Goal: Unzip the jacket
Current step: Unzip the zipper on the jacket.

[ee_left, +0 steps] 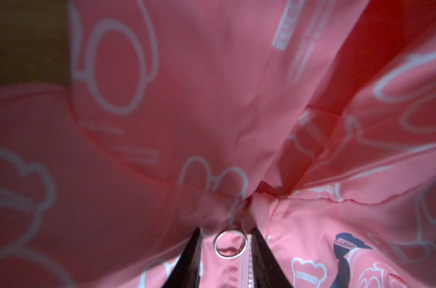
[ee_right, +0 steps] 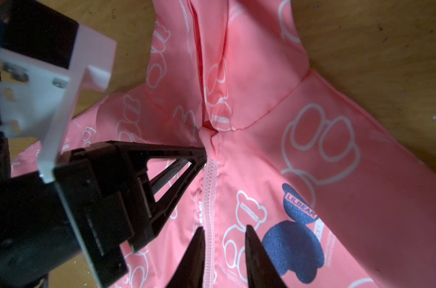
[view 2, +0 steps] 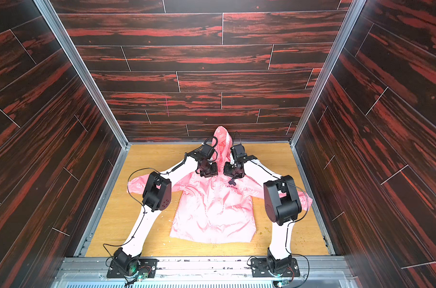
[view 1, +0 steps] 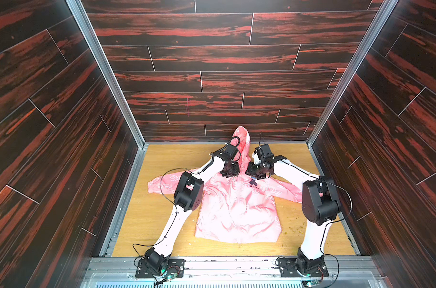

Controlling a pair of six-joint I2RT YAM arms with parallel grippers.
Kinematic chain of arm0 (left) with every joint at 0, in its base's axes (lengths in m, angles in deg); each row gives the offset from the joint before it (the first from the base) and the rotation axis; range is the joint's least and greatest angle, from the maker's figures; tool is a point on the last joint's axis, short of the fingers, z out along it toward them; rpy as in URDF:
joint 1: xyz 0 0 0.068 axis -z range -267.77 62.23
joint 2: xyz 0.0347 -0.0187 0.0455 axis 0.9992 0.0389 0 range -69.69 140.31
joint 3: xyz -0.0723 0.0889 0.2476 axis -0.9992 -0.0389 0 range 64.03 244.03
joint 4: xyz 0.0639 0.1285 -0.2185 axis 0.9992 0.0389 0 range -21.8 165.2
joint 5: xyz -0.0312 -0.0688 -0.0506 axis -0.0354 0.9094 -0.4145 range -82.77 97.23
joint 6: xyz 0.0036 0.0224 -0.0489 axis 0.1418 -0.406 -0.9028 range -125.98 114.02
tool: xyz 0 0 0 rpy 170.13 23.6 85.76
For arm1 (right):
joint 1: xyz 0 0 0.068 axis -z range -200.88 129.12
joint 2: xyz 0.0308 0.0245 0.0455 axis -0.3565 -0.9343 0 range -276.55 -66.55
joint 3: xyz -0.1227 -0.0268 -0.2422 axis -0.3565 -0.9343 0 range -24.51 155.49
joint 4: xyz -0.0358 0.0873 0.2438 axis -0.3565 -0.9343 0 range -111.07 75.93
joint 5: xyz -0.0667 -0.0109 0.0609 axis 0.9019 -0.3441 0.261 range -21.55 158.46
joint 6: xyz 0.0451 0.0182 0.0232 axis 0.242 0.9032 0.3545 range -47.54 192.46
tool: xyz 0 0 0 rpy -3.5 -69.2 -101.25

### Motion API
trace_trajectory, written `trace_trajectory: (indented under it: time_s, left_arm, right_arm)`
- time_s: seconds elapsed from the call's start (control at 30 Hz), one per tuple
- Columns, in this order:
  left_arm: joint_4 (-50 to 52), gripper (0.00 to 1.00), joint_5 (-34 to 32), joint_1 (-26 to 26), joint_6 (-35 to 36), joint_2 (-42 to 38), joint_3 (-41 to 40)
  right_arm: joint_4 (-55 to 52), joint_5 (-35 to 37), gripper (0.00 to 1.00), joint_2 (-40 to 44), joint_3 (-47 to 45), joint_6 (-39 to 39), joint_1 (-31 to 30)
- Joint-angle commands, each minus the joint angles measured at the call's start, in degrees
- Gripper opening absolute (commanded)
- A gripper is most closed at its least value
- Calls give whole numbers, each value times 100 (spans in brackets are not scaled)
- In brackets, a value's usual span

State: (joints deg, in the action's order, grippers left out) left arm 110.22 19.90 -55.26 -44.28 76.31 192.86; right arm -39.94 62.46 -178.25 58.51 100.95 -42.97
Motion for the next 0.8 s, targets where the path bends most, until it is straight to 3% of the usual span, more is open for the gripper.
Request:
trace_trajectory:
  time_s: [0.0,0.17,0.5,0.7,0.73,0.77]
  left_arm:
    - [316,30,-444,61,75,149,60]
    - [270,19,-594,62,209,-45,-291]
    - [-2230,6,-622,53,-72,-1716,-2518]
    - [-3106,7,-921,-40,-138,-2668,-3789]
    - [-3180,11,-935,-85,-117,-2754,-3922]
    - [-3193,24,-964,-149,-70,-2814,-4012]
  right_arm:
    - [141,-129,30,-330,-112,86,28]
    - [241,-181,29,-431,-198,121,29]
    - [249,-382,29,-481,-165,17,28]
    - [-203,-539,34,-1043,608,-72,12]
    - [-250,-511,35,-1147,722,-58,4]
    - [-289,-502,36,-1267,861,-46,-5]
